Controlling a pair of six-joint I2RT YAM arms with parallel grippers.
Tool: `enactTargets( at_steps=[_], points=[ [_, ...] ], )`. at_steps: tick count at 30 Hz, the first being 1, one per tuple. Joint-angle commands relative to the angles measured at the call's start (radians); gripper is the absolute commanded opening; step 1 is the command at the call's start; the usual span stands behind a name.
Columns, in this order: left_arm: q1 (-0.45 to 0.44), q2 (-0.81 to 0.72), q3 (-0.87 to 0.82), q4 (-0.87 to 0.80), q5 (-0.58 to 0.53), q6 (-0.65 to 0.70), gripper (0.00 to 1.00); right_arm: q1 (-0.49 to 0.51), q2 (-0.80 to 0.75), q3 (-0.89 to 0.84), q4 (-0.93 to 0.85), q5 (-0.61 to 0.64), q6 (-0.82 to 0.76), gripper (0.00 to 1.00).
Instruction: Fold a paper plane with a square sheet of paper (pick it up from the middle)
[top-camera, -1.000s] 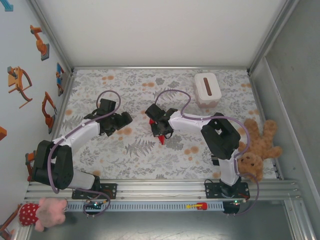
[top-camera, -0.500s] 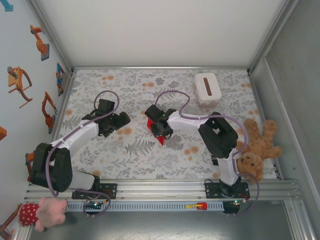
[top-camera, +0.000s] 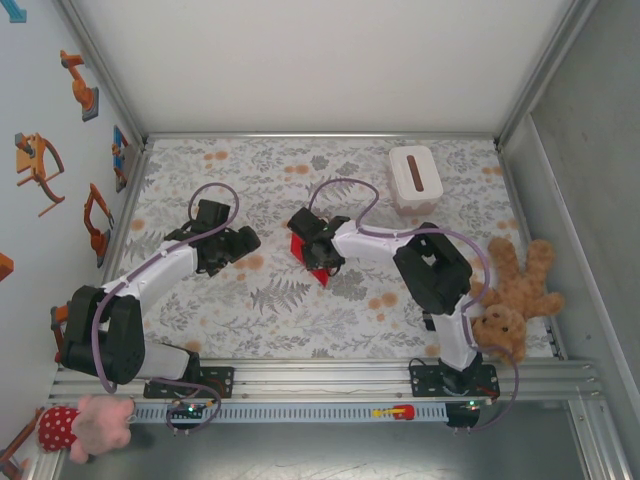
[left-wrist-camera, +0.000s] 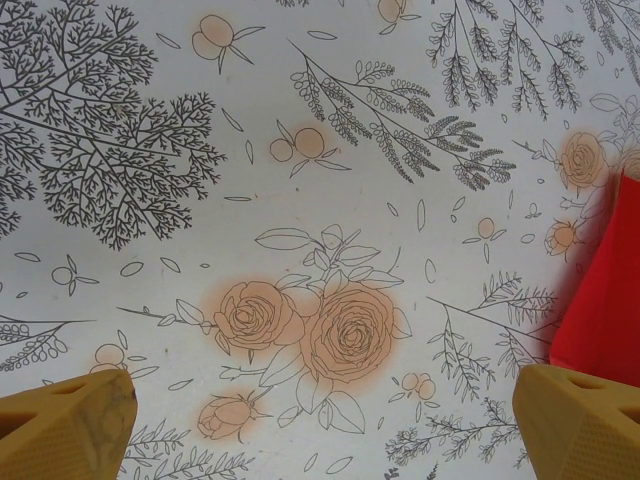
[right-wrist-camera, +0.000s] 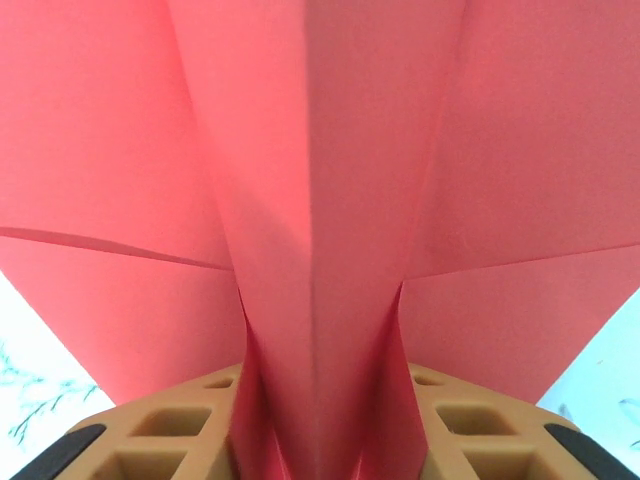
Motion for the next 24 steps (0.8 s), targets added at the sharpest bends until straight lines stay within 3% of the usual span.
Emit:
enactTargets(
  at_steps=[1, 12, 24],
  points=[
    [0.006, -0.006, -0.003, -0.027, -0.014, 0.017, 0.96, -0.067, 0.082, 0.046, -0.038, 0.077, -0.021, 0.37],
    [0.007, 0.007, 0.019, -0.038, -0.001, 0.018, 0.96, -0.197, 0.226, 0.295, -0.05, 0.077, -0.128, 0.38],
    [0.007, 0.004, 0.039, -0.041, 0.002, 0.017, 0.96, -0.222, 0.243, 0.355, -0.026, 0.002, -0.226, 0.38]
  ],
)
